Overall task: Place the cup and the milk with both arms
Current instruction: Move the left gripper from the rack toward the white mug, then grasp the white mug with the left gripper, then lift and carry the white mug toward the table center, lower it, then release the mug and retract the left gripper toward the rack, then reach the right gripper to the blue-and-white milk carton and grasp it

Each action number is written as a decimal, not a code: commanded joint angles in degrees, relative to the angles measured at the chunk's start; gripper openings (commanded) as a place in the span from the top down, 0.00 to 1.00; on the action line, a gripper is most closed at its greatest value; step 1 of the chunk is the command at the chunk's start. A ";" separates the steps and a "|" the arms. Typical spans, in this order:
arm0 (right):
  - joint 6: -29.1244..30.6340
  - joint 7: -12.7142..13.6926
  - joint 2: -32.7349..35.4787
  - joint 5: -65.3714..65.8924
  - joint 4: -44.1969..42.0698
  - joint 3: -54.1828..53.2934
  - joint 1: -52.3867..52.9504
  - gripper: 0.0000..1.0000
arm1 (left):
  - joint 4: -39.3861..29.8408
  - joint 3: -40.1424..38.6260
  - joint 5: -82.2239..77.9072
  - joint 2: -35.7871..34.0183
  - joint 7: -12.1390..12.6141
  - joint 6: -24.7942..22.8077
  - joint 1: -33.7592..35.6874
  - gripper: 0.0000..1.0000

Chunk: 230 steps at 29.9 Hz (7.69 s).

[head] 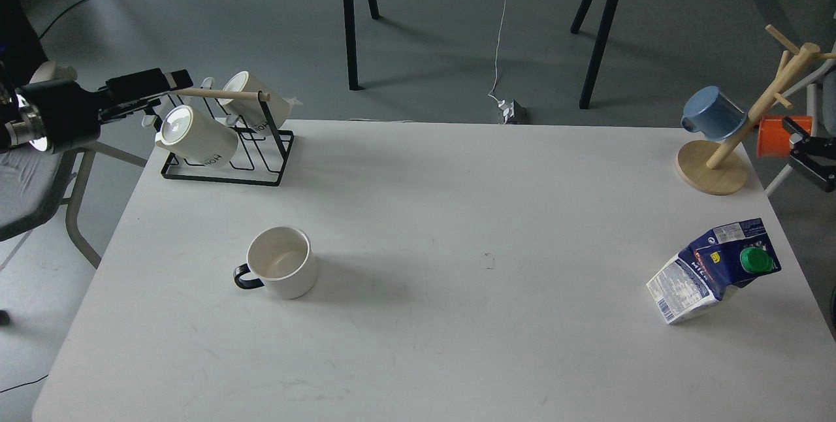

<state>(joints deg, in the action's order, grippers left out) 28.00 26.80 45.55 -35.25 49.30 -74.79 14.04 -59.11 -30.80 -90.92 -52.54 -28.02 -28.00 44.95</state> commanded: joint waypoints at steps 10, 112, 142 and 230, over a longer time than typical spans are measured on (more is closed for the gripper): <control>0.00 0.09 -0.02 0.00 -0.52 0.00 -0.06 0.02 | -3.47 6.10 -19.91 8.07 0.02 0.00 -2.76 0.02; 0.00 0.18 3.85 0.27 -4.22 0.79 -0.42 0.02 | 11.29 11.02 -23.69 41.82 0.02 7.25 -0.74 0.93; 0.00 1.20 11.05 -19.06 -3.07 0.17 -13.76 0.01 | 6.64 -8.31 24.72 21.18 0.02 0.00 -1.01 0.11; 0.00 1.20 -4.32 -4.74 10.37 13.18 -19.40 0.02 | 11.65 -7.96 31.07 16.77 0.02 0.00 -8.74 0.07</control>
<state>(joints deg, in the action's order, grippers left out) 28.00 28.00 41.39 -39.98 59.68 -61.59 -5.75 -47.68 -38.76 -59.85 -35.77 -28.00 -28.00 36.52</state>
